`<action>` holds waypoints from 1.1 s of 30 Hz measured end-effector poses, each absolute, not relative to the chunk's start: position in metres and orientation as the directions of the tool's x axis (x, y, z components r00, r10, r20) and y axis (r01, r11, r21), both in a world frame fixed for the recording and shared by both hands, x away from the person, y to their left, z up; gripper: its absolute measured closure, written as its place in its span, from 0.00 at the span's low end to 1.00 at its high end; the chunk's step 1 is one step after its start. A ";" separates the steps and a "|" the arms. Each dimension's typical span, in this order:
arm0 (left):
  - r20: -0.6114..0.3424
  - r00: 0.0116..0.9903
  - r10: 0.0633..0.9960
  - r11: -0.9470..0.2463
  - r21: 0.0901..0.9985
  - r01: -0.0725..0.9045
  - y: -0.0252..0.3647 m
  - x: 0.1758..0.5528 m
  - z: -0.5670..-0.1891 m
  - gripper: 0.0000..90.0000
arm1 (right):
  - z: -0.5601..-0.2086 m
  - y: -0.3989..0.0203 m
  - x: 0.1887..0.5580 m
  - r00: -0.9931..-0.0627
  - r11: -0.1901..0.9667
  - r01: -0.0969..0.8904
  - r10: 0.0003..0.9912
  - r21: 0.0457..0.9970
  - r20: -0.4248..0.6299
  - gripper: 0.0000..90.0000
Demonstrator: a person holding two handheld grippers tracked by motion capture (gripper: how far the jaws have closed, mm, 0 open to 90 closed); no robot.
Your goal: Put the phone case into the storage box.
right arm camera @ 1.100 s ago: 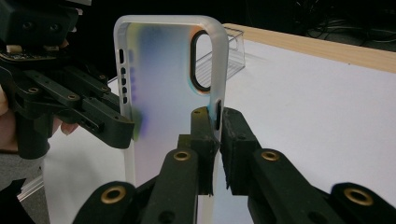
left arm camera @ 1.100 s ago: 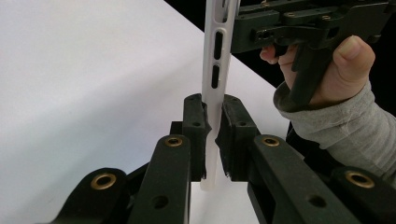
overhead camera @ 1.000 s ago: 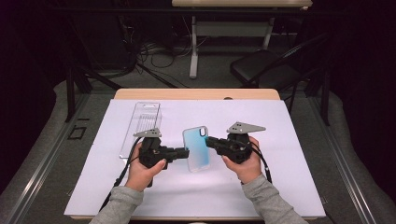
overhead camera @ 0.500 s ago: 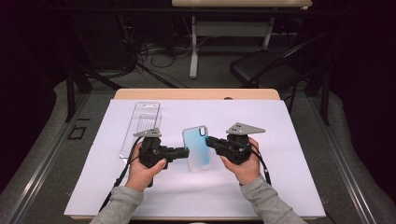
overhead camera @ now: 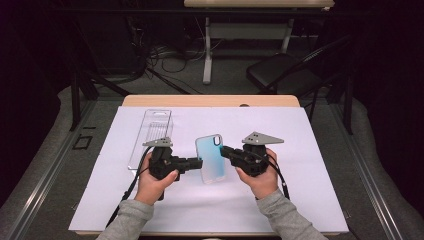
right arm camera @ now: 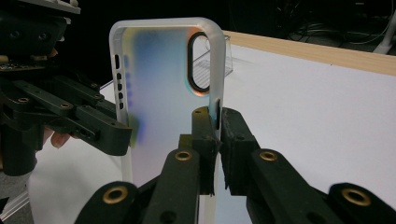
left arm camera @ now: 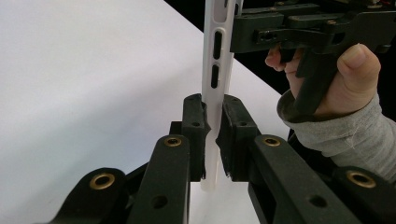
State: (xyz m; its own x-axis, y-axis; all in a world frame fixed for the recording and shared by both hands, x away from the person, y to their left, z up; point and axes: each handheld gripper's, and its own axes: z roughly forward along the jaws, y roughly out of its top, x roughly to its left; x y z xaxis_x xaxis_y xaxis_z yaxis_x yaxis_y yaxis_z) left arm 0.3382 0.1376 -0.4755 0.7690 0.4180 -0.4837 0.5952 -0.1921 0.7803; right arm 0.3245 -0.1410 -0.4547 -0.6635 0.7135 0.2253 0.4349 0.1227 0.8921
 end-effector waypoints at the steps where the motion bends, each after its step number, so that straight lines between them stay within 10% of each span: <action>1: -0.484 0.769 0.418 -0.192 0.780 0.595 0.138 0.338 -0.475 0.90 | -0.455 -0.141 0.325 -0.663 0.122 0.434 0.714 0.893 0.225 0.95; 33: -0.490 0.755 0.436 -0.161 0.783 0.601 0.141 0.341 -0.474 0.73 | -0.458 -0.145 0.328 -0.622 0.112 0.438 0.754 0.892 0.211 0.95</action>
State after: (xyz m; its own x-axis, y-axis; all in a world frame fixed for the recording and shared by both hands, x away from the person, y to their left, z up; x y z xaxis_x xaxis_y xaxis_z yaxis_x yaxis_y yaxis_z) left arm 0.3406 0.1415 -0.4736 0.7547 0.4362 -0.4900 0.6011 -0.1607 0.7828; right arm 0.3280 -0.1446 -0.4581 -0.6218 0.7542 0.2108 0.4378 0.1117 0.8921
